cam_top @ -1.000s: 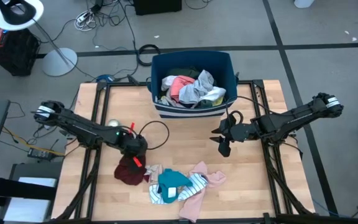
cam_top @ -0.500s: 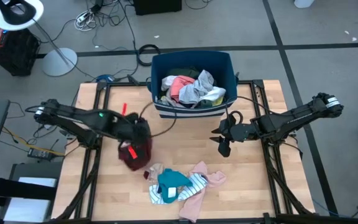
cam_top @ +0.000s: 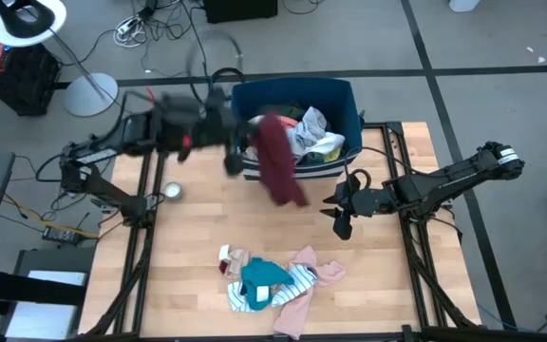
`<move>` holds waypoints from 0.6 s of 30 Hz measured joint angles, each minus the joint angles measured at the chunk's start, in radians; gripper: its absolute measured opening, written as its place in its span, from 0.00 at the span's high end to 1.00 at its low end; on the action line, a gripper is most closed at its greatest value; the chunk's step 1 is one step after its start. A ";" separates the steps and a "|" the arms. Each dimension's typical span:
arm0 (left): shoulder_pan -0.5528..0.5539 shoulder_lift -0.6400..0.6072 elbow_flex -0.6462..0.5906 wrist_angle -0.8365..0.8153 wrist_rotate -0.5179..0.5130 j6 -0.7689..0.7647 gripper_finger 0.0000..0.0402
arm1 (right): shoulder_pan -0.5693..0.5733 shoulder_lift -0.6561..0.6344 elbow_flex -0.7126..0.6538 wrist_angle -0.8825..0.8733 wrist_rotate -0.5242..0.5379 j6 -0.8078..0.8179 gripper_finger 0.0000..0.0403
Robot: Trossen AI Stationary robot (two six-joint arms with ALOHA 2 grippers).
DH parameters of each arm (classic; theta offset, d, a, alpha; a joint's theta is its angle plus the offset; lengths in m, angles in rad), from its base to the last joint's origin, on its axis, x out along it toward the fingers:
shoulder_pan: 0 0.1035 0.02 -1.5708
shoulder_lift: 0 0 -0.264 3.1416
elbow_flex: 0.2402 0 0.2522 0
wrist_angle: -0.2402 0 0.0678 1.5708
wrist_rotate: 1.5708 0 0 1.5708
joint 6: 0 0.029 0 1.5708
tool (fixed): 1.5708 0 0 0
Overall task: Sort clothes
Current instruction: Put the red boxer into the blue laundry bin
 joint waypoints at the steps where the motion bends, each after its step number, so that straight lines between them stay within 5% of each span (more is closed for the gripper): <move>1: 0.025 0.015 0.031 0.054 0.000 0.030 1.00 | 0.000 0.000 0.000 0.000 0.001 -0.005 0.62; 8: 0.187 0.142 0.186 0.329 0.015 0.097 1.00 | 0.000 0.000 0.000 0.000 0.001 -0.018 0.62; 18: 0.273 0.314 0.214 0.045 0.061 0.065 1.00 | 0.000 0.000 -0.004 0.000 0.000 -0.018 0.62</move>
